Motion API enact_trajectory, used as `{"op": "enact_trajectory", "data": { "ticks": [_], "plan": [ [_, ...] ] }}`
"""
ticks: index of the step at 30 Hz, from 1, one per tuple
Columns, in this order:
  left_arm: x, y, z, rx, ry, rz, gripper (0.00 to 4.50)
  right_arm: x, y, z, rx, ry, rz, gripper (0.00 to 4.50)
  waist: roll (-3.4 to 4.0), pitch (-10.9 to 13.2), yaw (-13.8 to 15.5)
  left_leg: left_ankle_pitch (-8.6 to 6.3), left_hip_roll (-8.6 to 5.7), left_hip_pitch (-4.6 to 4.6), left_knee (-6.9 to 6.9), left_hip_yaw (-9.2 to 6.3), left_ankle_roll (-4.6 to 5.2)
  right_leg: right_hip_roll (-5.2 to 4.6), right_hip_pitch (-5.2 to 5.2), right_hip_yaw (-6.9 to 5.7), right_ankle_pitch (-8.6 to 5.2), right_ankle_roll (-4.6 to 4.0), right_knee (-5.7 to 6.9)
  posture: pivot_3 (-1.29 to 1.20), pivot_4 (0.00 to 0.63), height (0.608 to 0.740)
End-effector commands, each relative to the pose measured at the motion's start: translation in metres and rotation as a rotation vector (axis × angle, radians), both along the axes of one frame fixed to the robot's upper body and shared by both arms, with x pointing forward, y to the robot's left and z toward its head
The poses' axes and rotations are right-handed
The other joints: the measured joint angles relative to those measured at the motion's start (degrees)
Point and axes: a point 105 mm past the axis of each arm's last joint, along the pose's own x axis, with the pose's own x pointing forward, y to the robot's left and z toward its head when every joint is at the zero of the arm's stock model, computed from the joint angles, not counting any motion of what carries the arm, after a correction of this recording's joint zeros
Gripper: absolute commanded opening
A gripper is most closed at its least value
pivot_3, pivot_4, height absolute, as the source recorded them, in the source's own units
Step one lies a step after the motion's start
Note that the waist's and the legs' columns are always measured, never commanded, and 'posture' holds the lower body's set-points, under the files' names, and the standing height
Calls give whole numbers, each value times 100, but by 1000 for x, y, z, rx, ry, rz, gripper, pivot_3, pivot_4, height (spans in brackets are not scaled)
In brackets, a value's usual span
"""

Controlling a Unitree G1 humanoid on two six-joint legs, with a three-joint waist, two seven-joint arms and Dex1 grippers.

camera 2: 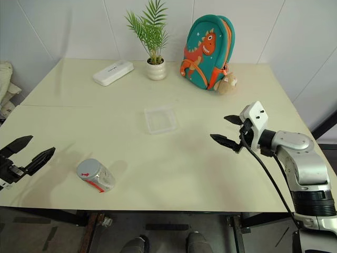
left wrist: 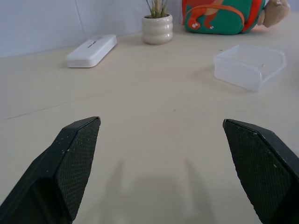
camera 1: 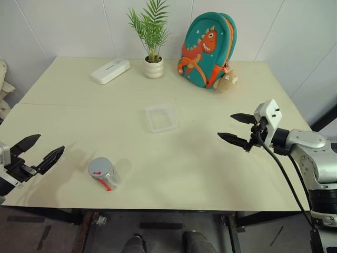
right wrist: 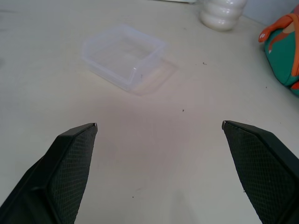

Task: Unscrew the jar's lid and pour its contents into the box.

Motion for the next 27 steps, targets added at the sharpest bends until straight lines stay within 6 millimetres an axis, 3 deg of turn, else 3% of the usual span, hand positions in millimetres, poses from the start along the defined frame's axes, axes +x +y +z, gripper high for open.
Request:
{"op": "enact_trajectory", "data": {
  "ticks": [1,7,11,14,17,22,27],
  "plan": [
    [-3,-1,13,14,-35,-15,4479,-2,-5,21,3,-78,-4,4500,0,0,0,0,0,0,0,1,0,0,-1,1,0,1,0,0,150,740],
    [1,-6,11,2,-42,2,4479,2,-1,21,7,-98,-20,4500,0,0,0,0,0,0,0,5,0,0,-5,6,2,5,1,0,150,740],
    [9,12,18,44,-143,198,4479,12,1,20,43,-116,-82,4500,-1,0,2,-1,0,1,2,8,1,1,-7,10,4,8,3,0,150,740],
    [9,9,29,51,-219,245,4479,16,6,12,56,-100,-95,4500,-1,-1,2,-1,0,0,6,10,1,2,-7,14,8,14,4,0,150,740],
    [5,-6,37,25,-263,222,4479,18,8,6,51,-89,-95,4500,-1,-1,5,-2,-2,-1,6,17,3,0,-7,22,10,17,3,0,150,740],
    [-19,-38,33,-51,-266,174,4479,33,22,3,62,-76,-66,4500,-2,-1,-56,-5,0,5,6,29,4,2,-7,38,12,22,4,0,150,740],
    [-47,-62,16,-82,-236,143,4479,51,22,8,90,-95,-66,4500,-2,-1,-88,-5,-2,6,13,32,4,4,-7,46,16,28,5,0,150,740]
  ]
}}
